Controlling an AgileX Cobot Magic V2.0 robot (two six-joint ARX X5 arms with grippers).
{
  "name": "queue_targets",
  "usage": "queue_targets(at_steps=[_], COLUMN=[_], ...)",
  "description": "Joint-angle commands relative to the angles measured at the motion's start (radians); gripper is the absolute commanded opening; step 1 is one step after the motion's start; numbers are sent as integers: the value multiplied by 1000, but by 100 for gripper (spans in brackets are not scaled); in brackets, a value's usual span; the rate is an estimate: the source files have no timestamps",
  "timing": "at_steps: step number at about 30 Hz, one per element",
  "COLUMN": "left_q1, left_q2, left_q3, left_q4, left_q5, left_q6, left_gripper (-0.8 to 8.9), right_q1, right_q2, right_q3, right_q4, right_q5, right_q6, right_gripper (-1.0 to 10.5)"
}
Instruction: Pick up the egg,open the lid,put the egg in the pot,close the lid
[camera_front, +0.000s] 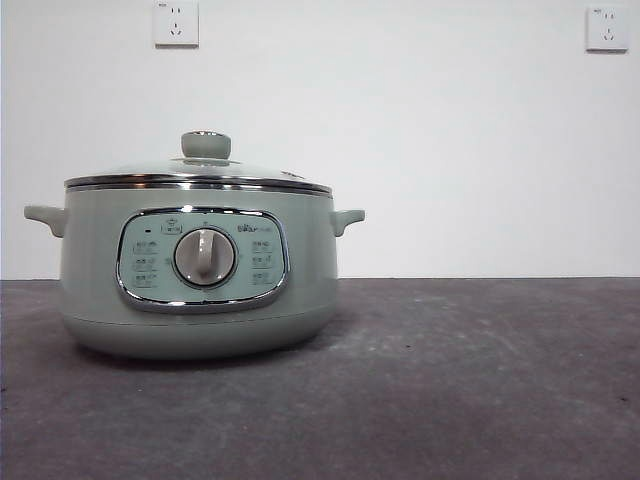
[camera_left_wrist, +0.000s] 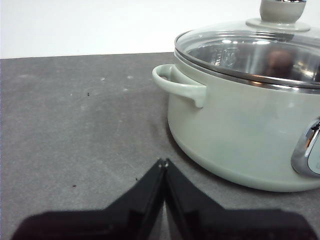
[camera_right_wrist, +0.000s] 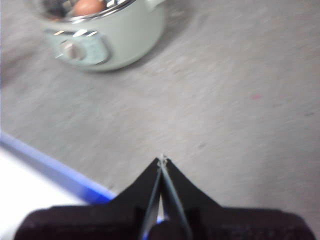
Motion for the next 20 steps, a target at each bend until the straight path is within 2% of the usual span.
queue_targets(at_steps=[1,6,10,12,15,20], left_q1=[4,4,4,4,4,4], left_q2=[-1,-1,-1,-1,-1,-1], left_q3=[-10,-10,-10,-10,-10,-10], left_q4=[6,6,6,6,6,6], left_q5=[-3,-3,-3,-3,-3,-3], left_q6=[-6,-6,-6,-6,-6,-6], left_gripper=[-4,-4,-4,-4,-4,-4], right_q1=[-79,-322,-561,-615,-661,-690], right_q2=[-16,-70,-203,-256,-323,-414], right_q3=[-10,-37,-233,-340,-496,-739], right_q4=[62,276,568,678,817,963], right_q5=[16,-27,-180,-214,-219,-219], right_q6=[-35,-106,-240,-263,-257,-256], right_gripper=[1,1,1,1,1,1])
